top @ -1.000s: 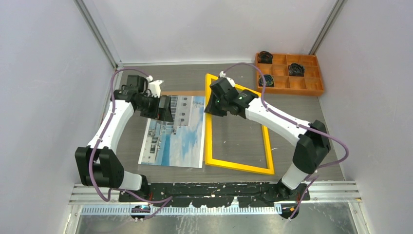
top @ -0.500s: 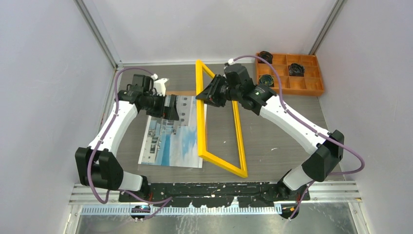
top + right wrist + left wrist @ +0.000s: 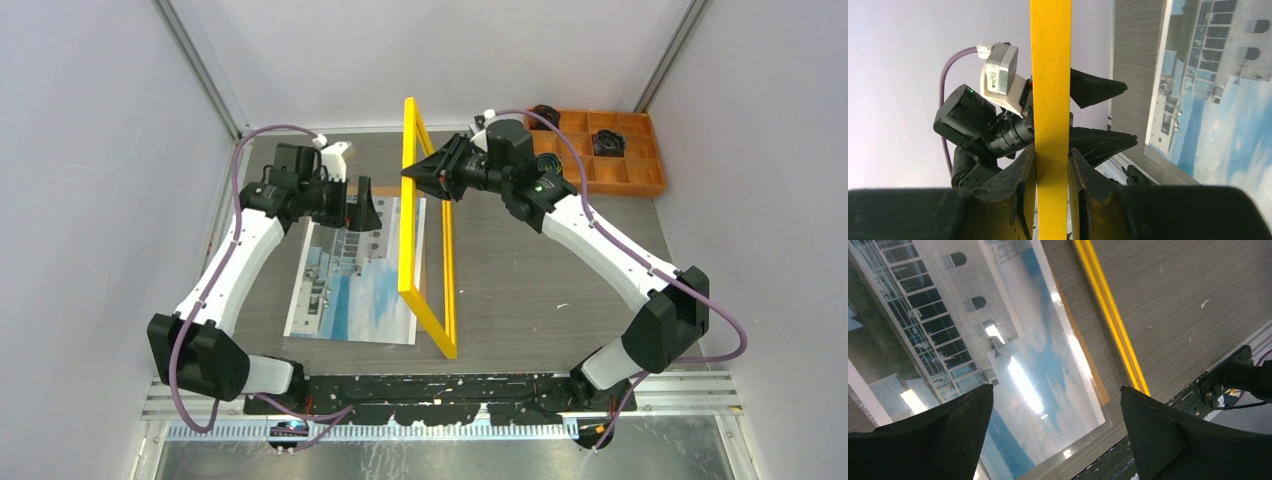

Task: Put the photo into the frame
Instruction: Turn over the photo frame at the center of the board.

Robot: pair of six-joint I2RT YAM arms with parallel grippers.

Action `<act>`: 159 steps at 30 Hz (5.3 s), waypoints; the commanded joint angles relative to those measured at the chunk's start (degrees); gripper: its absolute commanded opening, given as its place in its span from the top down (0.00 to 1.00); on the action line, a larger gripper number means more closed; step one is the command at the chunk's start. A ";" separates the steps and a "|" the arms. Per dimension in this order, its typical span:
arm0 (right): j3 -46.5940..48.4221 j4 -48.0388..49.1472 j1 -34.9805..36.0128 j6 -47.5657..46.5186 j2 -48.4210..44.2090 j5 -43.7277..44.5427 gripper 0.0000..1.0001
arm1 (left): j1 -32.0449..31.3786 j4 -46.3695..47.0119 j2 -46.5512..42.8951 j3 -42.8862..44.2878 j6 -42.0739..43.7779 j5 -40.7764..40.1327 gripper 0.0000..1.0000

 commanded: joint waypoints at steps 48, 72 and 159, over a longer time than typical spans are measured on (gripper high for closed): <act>24.77 -56.42 -8.24 -37.11 -0.17 14.11 0.56 | -26.65 -0.70 15.75 27.09 3.28 -8.71 0.00; 13.63 -63.07 -8.66 -47.72 -3.80 38.00 0.90 | -17.23 5.51 19.26 5.85 11.07 -20.57 0.00; -7.31 -21.92 -7.17 -41.47 -2.80 36.20 0.08 | -10.38 14.03 19.11 -5.62 19.66 -27.83 0.00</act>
